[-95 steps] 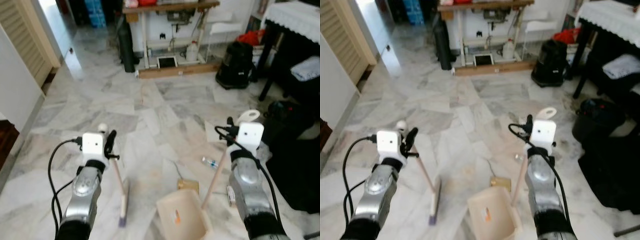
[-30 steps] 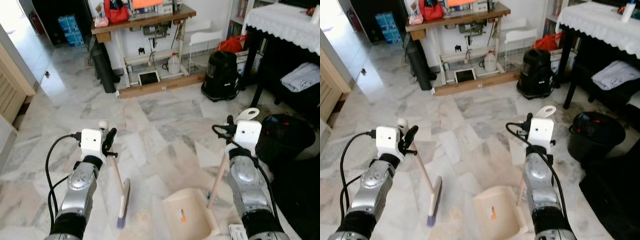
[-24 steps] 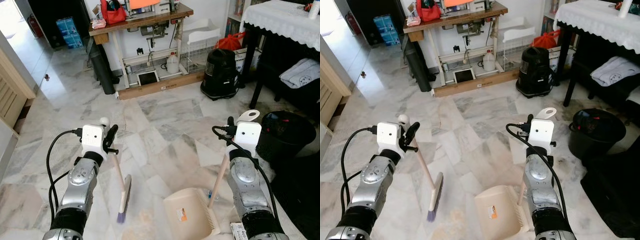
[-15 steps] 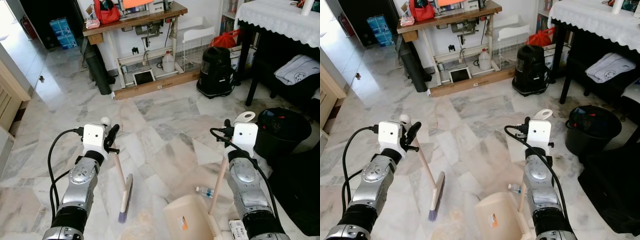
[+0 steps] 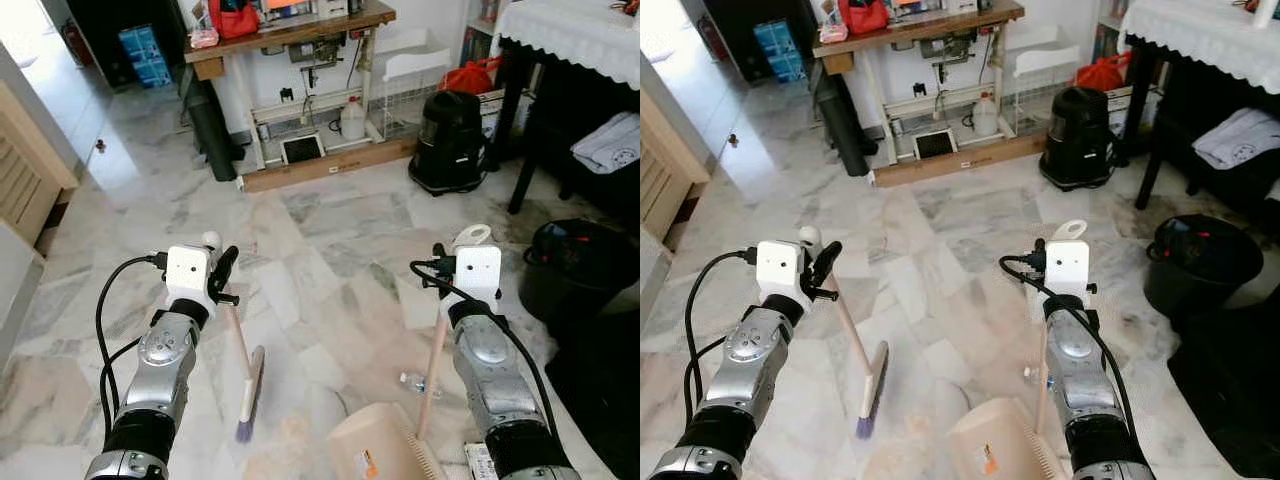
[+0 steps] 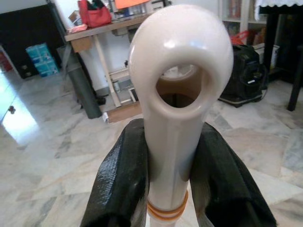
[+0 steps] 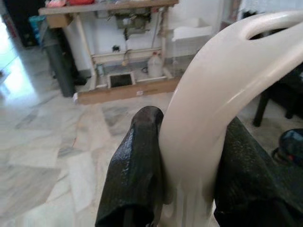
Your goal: Sweep floor
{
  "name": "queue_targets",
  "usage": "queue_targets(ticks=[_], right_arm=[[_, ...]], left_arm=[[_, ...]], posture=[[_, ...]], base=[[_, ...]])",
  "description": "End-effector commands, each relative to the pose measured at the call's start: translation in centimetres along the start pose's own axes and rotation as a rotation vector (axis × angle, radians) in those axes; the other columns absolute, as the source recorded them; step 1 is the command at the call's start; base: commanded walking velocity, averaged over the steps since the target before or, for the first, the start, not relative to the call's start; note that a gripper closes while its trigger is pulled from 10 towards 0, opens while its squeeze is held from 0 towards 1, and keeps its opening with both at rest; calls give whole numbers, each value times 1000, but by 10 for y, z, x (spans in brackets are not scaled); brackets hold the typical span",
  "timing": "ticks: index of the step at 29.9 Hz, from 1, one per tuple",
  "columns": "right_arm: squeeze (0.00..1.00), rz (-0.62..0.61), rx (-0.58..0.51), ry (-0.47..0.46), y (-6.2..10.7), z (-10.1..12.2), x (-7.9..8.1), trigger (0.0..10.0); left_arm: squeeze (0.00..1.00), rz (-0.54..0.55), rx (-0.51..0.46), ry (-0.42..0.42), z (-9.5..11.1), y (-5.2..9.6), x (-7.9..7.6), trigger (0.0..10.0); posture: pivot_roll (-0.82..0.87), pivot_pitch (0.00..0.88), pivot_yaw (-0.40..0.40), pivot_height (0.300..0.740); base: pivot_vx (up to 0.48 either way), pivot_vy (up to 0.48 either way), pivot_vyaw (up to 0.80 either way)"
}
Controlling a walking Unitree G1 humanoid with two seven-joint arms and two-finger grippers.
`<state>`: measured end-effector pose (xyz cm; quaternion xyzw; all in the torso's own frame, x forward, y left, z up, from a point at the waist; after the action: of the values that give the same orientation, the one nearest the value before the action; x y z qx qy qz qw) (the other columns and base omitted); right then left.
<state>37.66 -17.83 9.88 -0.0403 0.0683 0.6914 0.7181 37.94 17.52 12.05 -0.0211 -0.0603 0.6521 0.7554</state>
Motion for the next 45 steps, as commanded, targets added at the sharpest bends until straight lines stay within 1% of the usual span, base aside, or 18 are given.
queue_targets(ticks=[1, 6, 7, 9, 10, 13, 20, 26, 31, 33, 34, 37, 44, 45], right_arm=[[0, 38, -35, -11, -2, 14, 7, 10000], [0, 96, -19, 16, -1, 13, 11, 10000], [0, 136, -12, 34, 1, 12, 13, 10000], [0, 156, -9, 46, 1, 11, 14, 10000], [0, 202, -1, 77, 3, 9, 17, 10000], [0, 269, 3, 105, 6, 8, 21, 10000], [0, 379, 15, 129, 13, 6, 29, 10000], [0, 448, 20, 124, 18, 5, 35, 10000], [0, 519, 32, 123, 24, 3, 38, 10000], [0, 573, 41, 140, 29, 2, 41, 10000], [0, 573, 41, 140, 29, 2, 41, 10000], [0, 625, 45, 145, 34, 0, 45, 10000], [0, 688, 75, 153, 43, -6, 46, 10000], [0, 712, 84, 156, 46, -8, 47, 10000]], left_arm=[[0, 27, -44, -15, 9, 1, 8, 10000], [0, 30, -42, -11, 8, 1, 8, 10000], [0, 31, -42, -8, 8, 1, 7, 10000], [0, 31, -42, -6, 8, 1, 6, 10000], [0, 32, -42, -4, 8, 0, 6, 10000], [0, 31, -43, -1, 8, -1, 5, 10000], [0, 24, -41, 3, 8, -2, 3, 10000], [0, 19, -42, 6, 9, -3, 2, 10000], [0, 15, -43, 7, 10, -4, 1, 10000], [0, 14, -44, 7, 10, -5, 1, 10000], [0, 14, -44, 7, 10, -5, 1, 10000], [0, 11, -45, 8, 11, -5, 1, 10000], [0, 6, -43, 9, 10, -6, 0, 10000], [0, 4, -42, 8, 10, -6, 0, 10000]], posture=[[-191, 0, 103, 740], [-192, 0, 94, 740], [-193, 0, 89, 740], [-193, 0, 89, 740], [-193, 0, 88, 740], [-193, 0, 87, 740], [-193, 0, 89, 740], [-190, 0, 90, 740], [-190, 0, 90, 740], [-190, 0, 90, 740], [-190, 0, 90, 740], [-185, 0, 93, 740], [-183, 0, 95, 740], [-183, 0, 95, 740]], base=[[0, 0, 0], [0, 0, 0], [0, 0, 0], [0, 0, 0], [0, 0, 0], [0, 0, 0], [0, 0, 0], [0, 0, 0], [0, 0, 0], [0, 0, 0], [0, 0, 0], [0, 0, 0], [0, 0, 0], [0, 0, 0]])
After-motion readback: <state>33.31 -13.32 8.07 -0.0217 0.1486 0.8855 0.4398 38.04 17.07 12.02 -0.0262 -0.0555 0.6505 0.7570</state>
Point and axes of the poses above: a point about 5 cm out from each wrist's last joint towards the gripper, its own y axis pointing back from the gripper into the wrist, its own z axis along the axis of the wrist's last joint, x = y × z, the point moved 5 cm from there along -y, pointing out of the wrist towards the gripper, and after that the axes turned 2 degrees about y, right-handed, at the moved point
